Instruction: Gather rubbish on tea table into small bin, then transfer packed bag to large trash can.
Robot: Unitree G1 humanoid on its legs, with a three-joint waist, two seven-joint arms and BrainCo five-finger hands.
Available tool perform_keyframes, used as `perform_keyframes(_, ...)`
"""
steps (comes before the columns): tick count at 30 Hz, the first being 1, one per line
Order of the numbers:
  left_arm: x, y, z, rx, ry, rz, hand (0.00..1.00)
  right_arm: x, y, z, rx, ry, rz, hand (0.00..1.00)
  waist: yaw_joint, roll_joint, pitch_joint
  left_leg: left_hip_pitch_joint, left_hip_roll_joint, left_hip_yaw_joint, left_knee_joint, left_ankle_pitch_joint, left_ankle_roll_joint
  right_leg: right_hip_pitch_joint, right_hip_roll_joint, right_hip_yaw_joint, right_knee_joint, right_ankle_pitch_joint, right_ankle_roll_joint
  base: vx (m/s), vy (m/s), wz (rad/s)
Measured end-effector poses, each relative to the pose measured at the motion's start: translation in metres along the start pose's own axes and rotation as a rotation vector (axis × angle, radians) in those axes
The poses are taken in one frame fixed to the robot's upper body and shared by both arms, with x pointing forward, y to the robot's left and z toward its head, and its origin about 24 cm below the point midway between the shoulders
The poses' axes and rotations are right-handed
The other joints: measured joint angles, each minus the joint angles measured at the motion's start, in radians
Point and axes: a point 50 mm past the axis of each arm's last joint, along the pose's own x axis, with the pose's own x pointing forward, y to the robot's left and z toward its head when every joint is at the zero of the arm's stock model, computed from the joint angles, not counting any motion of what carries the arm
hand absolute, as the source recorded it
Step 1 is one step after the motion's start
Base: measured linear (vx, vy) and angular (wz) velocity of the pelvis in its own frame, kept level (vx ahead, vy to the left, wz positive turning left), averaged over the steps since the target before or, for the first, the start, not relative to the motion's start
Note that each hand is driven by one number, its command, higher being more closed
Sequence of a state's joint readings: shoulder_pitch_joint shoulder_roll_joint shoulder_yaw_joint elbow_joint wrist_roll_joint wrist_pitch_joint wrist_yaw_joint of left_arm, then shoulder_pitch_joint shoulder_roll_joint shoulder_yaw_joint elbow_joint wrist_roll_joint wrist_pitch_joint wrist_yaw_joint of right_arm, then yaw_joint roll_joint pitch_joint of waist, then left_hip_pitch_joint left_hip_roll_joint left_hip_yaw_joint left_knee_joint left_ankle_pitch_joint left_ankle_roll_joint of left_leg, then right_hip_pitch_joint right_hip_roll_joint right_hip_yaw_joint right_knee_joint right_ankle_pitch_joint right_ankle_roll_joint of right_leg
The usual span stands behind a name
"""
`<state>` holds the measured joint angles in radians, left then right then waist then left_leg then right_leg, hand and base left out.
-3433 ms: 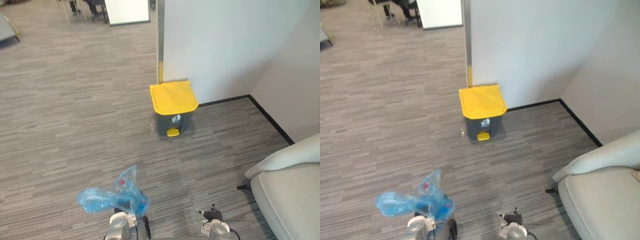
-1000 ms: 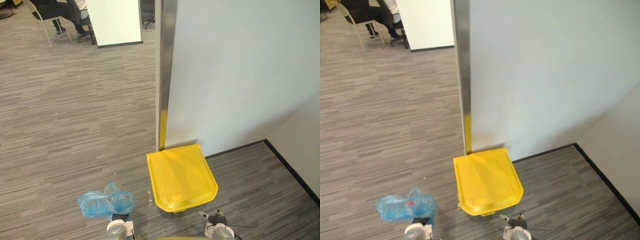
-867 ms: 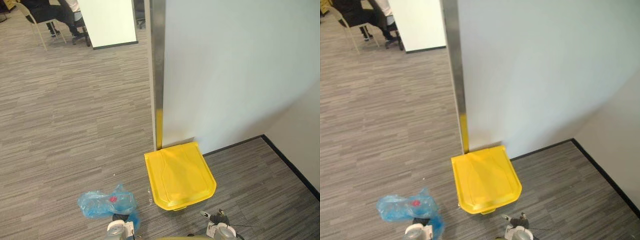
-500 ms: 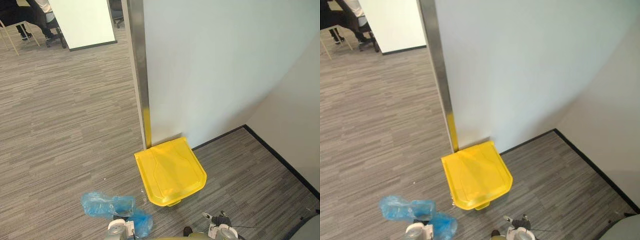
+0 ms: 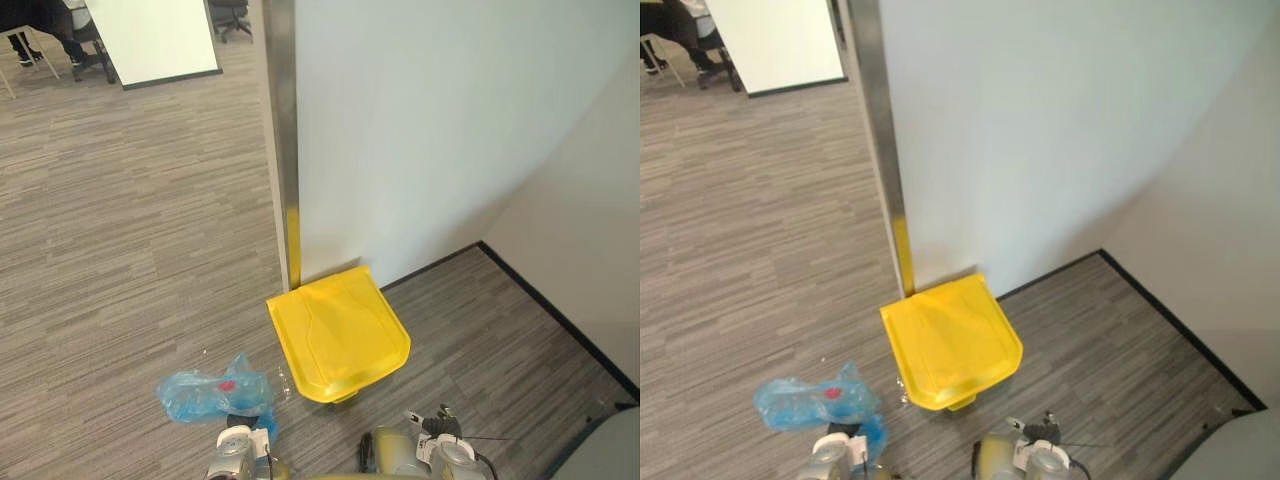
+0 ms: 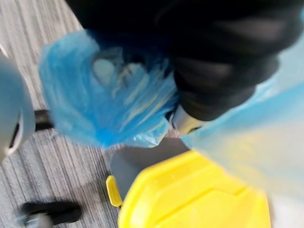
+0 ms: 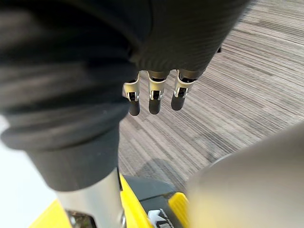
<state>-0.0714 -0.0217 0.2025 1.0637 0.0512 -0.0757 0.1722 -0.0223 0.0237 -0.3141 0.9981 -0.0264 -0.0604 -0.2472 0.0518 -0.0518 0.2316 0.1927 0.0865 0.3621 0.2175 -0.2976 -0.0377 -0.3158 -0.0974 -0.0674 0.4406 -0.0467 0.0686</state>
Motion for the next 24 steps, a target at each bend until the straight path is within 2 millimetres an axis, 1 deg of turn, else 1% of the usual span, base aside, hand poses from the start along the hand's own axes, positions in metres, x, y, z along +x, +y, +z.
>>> perform_keyframes(1, 0.000, -0.001, 0.001, 0.014, -0.004, -0.005, 1.00, -0.001, 0.000, -0.004, -0.001, 0.014, -0.008, 0.00, 0.001, -0.017, -0.007, -0.001, -0.016, -0.025, 0.024, -0.025, -0.018, 0.046, -0.024, 0.006, -0.034, 0.004, 0.010, 0.34, -0.148, 0.41)
perform_keyframes(2, 0.002, -0.004, 0.006, 0.028, -0.012, -0.015, 1.00, -0.001, 0.003, -0.003, 0.005, 0.015, -0.002, 0.00, 0.007, -0.011, 0.008, 0.000, -0.009, -0.050, 0.062, -0.039, -0.037, 0.061, -0.025, 0.012, -0.013, 0.003, -0.015, 0.32, -0.143, 0.50)
perform_keyframes(3, 0.002, -0.005, 0.006, 0.033, -0.014, -0.022, 1.00, 0.000, 0.001, -0.001, 0.017, 0.007, -0.010, 0.00, 0.004, 0.004, 0.016, -0.010, -0.003, -0.078, 0.078, -0.038, -0.039, 0.065, -0.026, 0.002, 0.003, -0.013, -0.027, 0.28, -0.117, 0.52)
perform_keyframes(4, 0.000, -0.013, 0.006, 0.026, -0.011, -0.038, 1.00, 0.002, -0.004, 0.002, 0.041, 0.003, -0.030, 0.00, -0.001, 0.022, 0.021, -0.016, 0.003, -0.116, 0.096, -0.042, -0.044, 0.066, -0.027, -0.013, 0.033, -0.037, -0.039, 0.24, -0.076, 0.55)
perform_keyframes(5, 0.000, -0.017, 0.006, 0.021, -0.012, -0.048, 1.00, 0.002, -0.008, 0.002, 0.060, 0.008, -0.041, 0.00, 0.004, 0.034, 0.020, -0.017, 0.013, -0.134, 0.107, -0.042, -0.044, 0.070, -0.024, -0.018, 0.051, -0.045, -0.048, 0.25, -0.071, 0.47)
perform_keyframes(6, -0.001, -0.018, 0.006, 0.030, -0.010, -0.055, 1.00, 0.002, -0.009, 0.001, 0.072, 0.013, -0.047, 0.00, 0.005, 0.041, 0.016, -0.016, 0.022, -0.145, 0.109, -0.042, -0.044, 0.074, -0.022, -0.028, 0.059, -0.048, -0.052, 0.21, -0.061, 0.40)
perform_keyframes(8, -0.001, -0.020, 0.007, 0.047, -0.017, -0.060, 1.00, 0.002, -0.009, 0.001, 0.072, 0.013, -0.048, 0.00, 0.005, 0.044, 0.015, -0.016, 0.033, -0.172, 0.112, -0.042, -0.044, 0.076, -0.021, -0.043, 0.086, -0.053, -0.057, 0.14, -0.044, 0.37)
perform_keyframes(10, 0.000, -0.023, 0.013, 0.050, -0.032, -0.067, 1.00, 0.002, -0.008, 0.001, 0.069, 0.013, -0.044, 0.00, 0.009, 0.043, 0.015, -0.017, 0.041, -0.185, 0.117, -0.042, -0.045, 0.085, -0.026, -0.057, 0.079, -0.059, -0.056, 0.05, -0.028, 0.16)
perform_keyframes(13, 0.000, -0.020, 0.010, 0.044, -0.022, -0.059, 1.00, 0.001, -0.005, 0.001, 0.061, 0.014, -0.034, 0.00, 0.007, 0.038, 0.011, -0.017, 0.030, -0.185, 0.112, -0.056, -0.051, 0.105, -0.025, -0.034, 0.035, -0.088, -0.022, -0.05, -0.005, 0.02)
perform_keyframes(15, -0.001, -0.020, 0.004, 0.043, -0.008, -0.059, 1.00, 0.002, -0.006, 0.001, 0.055, 0.011, -0.033, 0.00, 0.005, 0.043, 0.006, -0.018, 0.026, -0.203, 0.105, -0.075, -0.059, 0.098, -0.026, -0.034, 0.041, -0.092, -0.020, -0.12, -0.019, 0.06)
perform_keyframes(16, -0.002, -0.019, 0.001, 0.044, 0.000, -0.056, 1.00, 0.001, -0.005, -0.001, 0.047, 0.015, -0.030, 0.00, 0.004, 0.040, -0.007, -0.022, 0.022, -0.214, 0.096, -0.076, -0.060, 0.089, -0.027, -0.036, 0.044, -0.095, -0.018, -0.11, -0.032, 0.10)
perform_keyframes(20, -0.004, -0.017, -0.008, 0.045, 0.023, -0.051, 1.00, -0.001, -0.008, -0.008, 0.032, 0.030, -0.033, 0.00, 0.004, 0.046, -0.059, -0.037, 0.019, -0.239, 0.096, -0.075, -0.062, 0.087, -0.030, -0.057, 0.040, -0.098, -0.016, -0.05, -0.036, 0.14)
perform_keyframes(24, -0.006, -0.016, -0.015, 0.049, 0.039, -0.050, 1.00, -0.001, -0.009, -0.010, 0.030, 0.035, -0.036, 0.00, 0.004, 0.051, -0.091, -0.032, 0.017, -0.238, 0.078, -0.063, -0.068, 0.088, -0.031, -0.062, 0.040, -0.097, -0.018, 0.00, -0.008, 0.02)
